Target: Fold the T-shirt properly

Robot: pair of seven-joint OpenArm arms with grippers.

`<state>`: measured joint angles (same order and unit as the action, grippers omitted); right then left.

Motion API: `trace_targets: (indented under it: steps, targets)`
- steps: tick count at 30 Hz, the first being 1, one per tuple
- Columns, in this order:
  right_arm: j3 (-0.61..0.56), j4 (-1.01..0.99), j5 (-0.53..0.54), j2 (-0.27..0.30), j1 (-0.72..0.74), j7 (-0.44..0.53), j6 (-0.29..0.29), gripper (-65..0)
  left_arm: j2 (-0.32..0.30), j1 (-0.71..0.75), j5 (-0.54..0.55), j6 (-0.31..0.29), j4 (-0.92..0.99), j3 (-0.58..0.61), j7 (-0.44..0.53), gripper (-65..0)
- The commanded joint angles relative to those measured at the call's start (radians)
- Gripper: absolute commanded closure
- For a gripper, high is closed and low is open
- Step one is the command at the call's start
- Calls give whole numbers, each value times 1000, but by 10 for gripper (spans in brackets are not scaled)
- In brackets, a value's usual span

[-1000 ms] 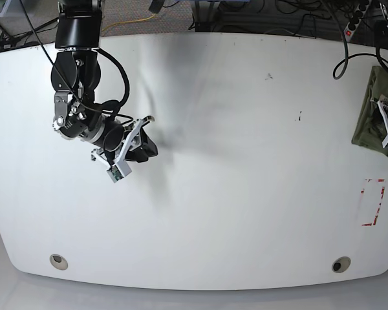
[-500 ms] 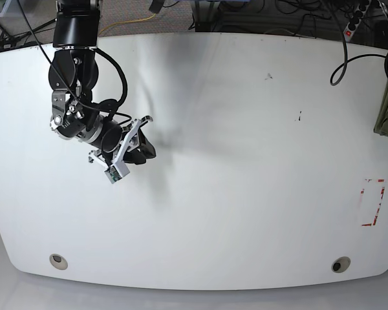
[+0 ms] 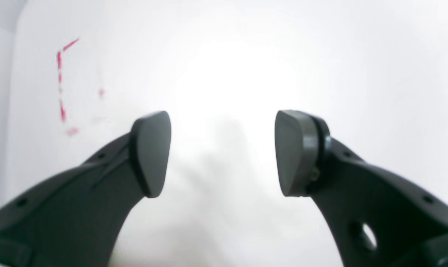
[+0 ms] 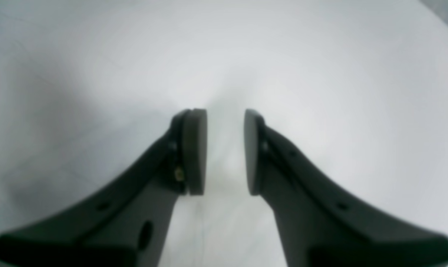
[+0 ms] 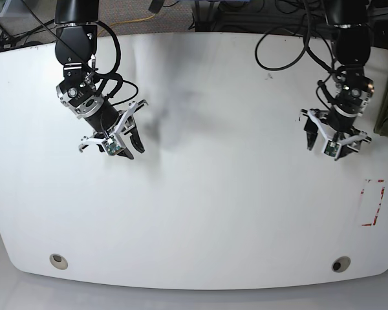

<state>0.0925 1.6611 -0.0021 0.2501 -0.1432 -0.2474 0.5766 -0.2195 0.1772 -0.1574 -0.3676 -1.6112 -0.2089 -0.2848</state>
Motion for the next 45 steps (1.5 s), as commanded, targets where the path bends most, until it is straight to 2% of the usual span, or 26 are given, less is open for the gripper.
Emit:
trace_targets:
  steps: [1,4,6,10,14,20,26,29,33,38,43,45]
  targets:
    - [66,-17,0,7,-32,130,-2,-152,64,43,2,112,-31,18,147,-400]
    - [129,-48,4,-13,-82,214,-2,-152,127,130,-5,200,-54,39,264,-400]
    - [154,-65,7,-18,-115,248,-2,-152,153,193,-3,221,-79,59,299,-400]
    - [183,-62,38,-18,-203,257,0,-152,220,316,-1,221,-139,72,305,-399]
    - [227,-20,175,-16,-342,257,0,-152,294,486,3,223,-235,72,310,-397]
    - [258,37,196,-28,-513,259,0,-152,375,678,5,223,-347,70,305,-397]
    - [303,60,196,-90,-652,290,9,-152,377,819,6,223,-366,85,305,-397]
    - [303,54,195,-100,-743,325,9,-152,377,888,-1,224,-358,81,305,-397]
    - [269,43,190,-104,-882,371,9,-152,371,964,-3,298,-324,70,307,-397]
    - [215,-17,185,-102,-1025,437,0,-152,282,1014,52,313,-206,98,312,-397]
    - [171,-183,184,-102,-1014,484,-8,-152,200,970,152,315,4,139,312,-397]
    - [141,-241,184,-102,-965,484,-37,-152,165,925,178,315,85,156,312,-397]
